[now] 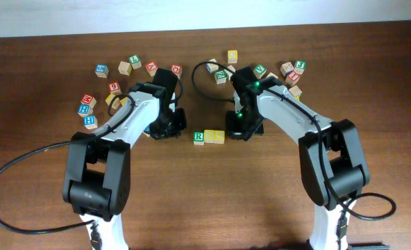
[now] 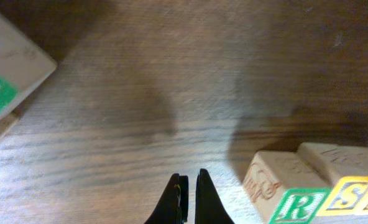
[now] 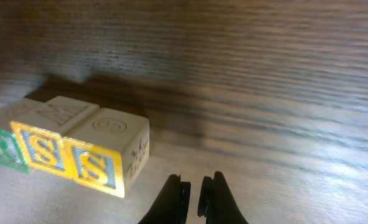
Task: Spell out RSS
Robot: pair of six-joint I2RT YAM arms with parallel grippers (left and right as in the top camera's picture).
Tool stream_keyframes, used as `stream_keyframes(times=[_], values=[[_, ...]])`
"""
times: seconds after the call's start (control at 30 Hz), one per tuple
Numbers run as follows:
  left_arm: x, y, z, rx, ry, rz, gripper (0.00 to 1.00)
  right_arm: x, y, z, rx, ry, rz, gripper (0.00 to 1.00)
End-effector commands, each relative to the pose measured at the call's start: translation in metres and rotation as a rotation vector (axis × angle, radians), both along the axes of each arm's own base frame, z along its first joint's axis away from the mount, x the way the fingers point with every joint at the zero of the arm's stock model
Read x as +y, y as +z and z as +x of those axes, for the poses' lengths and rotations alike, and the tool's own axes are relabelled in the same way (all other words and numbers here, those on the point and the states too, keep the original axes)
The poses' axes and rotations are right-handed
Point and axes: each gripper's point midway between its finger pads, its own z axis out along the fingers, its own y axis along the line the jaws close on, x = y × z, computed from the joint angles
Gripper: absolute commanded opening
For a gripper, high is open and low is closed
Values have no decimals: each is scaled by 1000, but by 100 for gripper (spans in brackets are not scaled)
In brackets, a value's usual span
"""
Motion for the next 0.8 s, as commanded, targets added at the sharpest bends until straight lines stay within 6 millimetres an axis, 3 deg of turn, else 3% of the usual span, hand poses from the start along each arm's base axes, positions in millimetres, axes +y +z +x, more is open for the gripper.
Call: stream_keyframes(times=[0.0, 0.13, 0.77], values=[[-18, 11, 6, -46, -19, -36, 0, 6, -8, -9, 30, -2, 38, 4], [-31, 5, 3, -41, -48, -42, 0, 8, -9, -5, 14, -9, 46, 4], [-36, 0, 1, -23, -39, -57, 0, 17, -14, -3, 9, -4, 96, 4]])
